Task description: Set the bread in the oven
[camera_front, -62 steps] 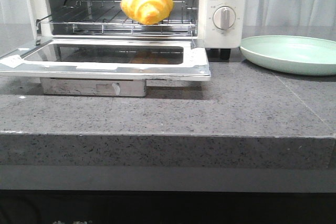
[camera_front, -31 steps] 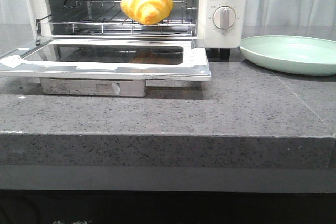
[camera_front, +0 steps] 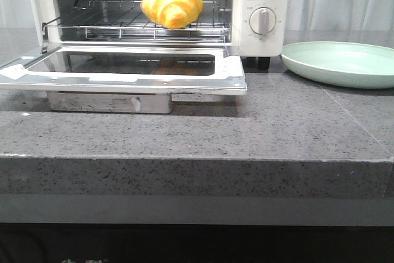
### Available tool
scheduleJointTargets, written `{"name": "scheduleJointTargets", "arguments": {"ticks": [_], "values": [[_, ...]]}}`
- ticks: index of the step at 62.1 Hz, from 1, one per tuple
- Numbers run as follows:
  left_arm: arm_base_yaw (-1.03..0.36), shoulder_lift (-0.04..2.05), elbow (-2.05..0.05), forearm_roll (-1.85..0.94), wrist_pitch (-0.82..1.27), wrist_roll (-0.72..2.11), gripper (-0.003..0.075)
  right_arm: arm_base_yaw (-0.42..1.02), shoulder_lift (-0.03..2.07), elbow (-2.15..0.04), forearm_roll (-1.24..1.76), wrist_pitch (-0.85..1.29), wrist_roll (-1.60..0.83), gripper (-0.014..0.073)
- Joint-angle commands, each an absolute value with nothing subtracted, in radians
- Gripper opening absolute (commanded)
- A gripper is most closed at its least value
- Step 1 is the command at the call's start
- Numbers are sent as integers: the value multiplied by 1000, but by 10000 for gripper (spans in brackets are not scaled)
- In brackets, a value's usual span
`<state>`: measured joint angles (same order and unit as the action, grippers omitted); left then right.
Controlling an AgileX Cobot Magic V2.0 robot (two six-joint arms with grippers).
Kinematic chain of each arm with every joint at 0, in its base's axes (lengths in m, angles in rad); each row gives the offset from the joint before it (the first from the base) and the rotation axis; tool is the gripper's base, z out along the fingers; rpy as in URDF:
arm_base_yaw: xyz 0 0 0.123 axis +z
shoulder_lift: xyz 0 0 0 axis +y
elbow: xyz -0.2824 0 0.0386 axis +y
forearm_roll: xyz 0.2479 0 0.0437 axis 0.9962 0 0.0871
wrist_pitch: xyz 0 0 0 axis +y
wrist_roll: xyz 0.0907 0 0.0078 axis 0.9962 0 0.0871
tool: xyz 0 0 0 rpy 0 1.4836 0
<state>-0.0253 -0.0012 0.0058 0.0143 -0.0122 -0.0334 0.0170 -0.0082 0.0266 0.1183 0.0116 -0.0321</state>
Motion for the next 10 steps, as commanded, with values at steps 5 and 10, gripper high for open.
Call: {"name": "scheduleJointTargets", "arguments": {"ticks": [5, 10], "values": [[-23, -28, 34, 7, -87, -31, -18, 13, -33, 26, 113, -72, -43, -71], [-23, -28, 34, 7, -87, -31, -18, 13, -33, 26, 113, -72, -43, -71]]}}
